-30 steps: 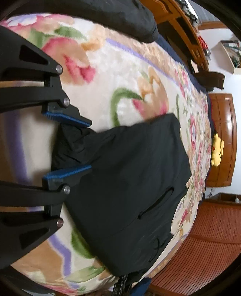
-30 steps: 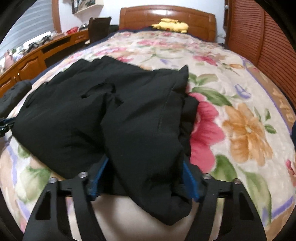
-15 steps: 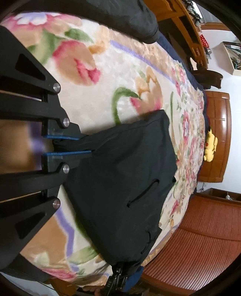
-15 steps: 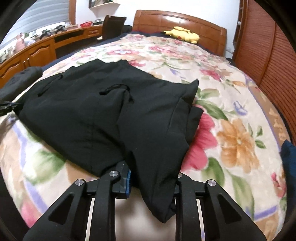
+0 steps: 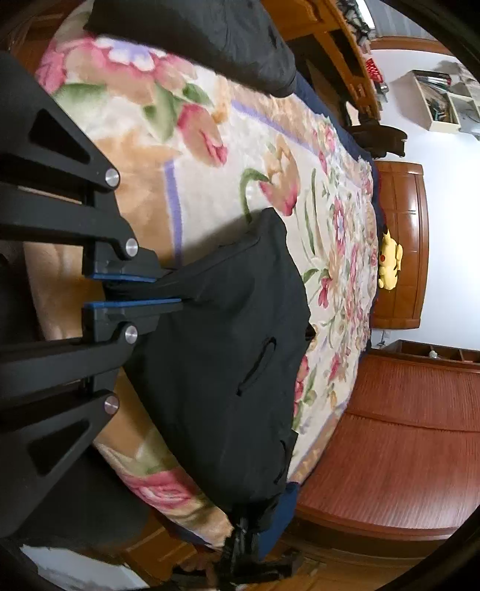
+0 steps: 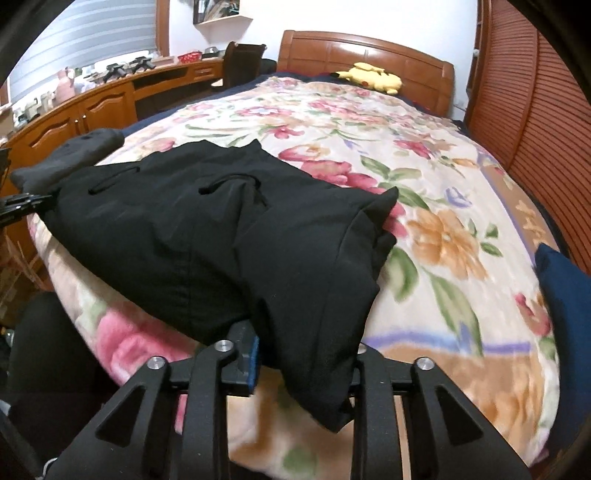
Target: Fold large clothes
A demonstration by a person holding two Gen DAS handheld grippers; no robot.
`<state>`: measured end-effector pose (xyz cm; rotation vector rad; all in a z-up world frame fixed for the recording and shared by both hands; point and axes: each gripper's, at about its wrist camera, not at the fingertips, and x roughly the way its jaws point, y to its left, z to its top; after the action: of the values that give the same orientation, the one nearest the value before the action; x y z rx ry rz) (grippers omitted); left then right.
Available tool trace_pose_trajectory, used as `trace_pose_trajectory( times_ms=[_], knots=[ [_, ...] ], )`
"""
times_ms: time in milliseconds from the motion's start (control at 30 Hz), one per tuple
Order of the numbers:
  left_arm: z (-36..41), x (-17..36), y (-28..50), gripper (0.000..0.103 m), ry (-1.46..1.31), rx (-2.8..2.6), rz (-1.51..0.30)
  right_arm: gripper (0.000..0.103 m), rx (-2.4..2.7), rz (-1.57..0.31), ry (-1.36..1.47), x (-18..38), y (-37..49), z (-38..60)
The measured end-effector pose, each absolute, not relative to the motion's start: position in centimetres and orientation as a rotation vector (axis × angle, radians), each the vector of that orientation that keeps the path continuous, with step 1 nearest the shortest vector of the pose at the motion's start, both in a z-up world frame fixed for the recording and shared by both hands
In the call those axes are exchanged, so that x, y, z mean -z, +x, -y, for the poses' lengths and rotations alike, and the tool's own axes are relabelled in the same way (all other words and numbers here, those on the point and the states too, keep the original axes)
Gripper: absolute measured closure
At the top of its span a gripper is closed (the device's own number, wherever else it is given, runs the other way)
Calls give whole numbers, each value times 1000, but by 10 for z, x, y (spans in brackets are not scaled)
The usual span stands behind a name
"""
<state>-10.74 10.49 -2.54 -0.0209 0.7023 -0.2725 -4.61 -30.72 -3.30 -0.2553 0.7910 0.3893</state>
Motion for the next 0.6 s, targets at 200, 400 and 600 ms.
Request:
trace_pose_trajectory(
  times_ms=[200,400,600],
  knots=[
    [-101,32,-105,100,-11,235,-721,34,-310,-744,-210,19,-58,322],
    [-101,35,-104,100,-15,227,-742,32,-269,-568,-212,-21,-68,317],
    [-98,37,-105,99,-10,208,-749,52,-352,-589,-195,-11,-42,271]
  ],
)
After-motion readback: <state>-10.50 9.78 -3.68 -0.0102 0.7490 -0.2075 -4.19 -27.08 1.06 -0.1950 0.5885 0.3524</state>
